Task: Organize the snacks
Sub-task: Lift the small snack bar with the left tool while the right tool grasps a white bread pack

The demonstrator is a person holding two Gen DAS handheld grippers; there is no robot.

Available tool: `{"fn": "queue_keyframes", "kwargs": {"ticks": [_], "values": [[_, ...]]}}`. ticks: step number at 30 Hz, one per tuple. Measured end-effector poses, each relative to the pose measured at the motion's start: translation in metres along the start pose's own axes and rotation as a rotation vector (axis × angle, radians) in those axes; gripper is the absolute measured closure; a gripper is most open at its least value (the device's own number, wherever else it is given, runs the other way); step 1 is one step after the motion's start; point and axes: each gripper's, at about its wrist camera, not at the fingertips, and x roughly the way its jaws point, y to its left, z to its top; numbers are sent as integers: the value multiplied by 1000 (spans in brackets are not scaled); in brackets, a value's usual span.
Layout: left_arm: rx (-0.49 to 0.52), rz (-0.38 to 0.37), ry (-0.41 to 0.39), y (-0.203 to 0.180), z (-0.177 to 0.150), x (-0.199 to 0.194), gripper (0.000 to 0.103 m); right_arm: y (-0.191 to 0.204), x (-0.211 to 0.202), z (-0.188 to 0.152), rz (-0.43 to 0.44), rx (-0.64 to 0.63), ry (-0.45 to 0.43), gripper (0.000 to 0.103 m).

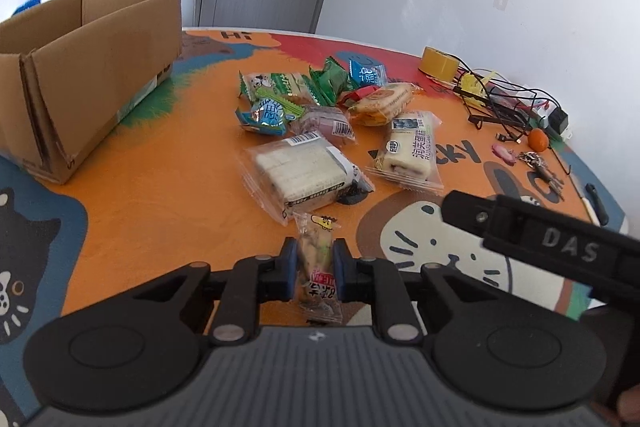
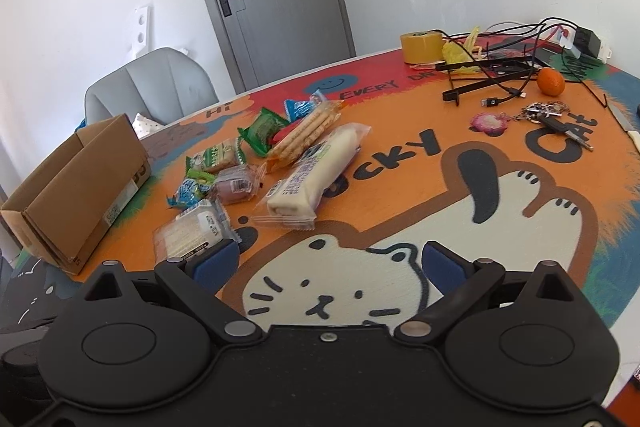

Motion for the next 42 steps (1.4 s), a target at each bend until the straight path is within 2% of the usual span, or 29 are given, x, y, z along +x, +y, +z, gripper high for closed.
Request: {"fn": "queue_keyframes", "kwargs": {"ticks": [9,23,40,41,42], "values": [[-24,12,-61,22,4,-25,86,26,9,1,35,-35,1,4],[-97,124,-91,65,14,-27,86,70,33,4,104,-126,32,3],[-167,252,-92,97,19,-22,86,113,70,5,87,-282,66,4],[-169,257,-92,97,18,-22,86,114,72,4,84,-292,77,12],[-169,262,-94,98,19,-22,86,115,74,3,81,-299,91,27]]}}
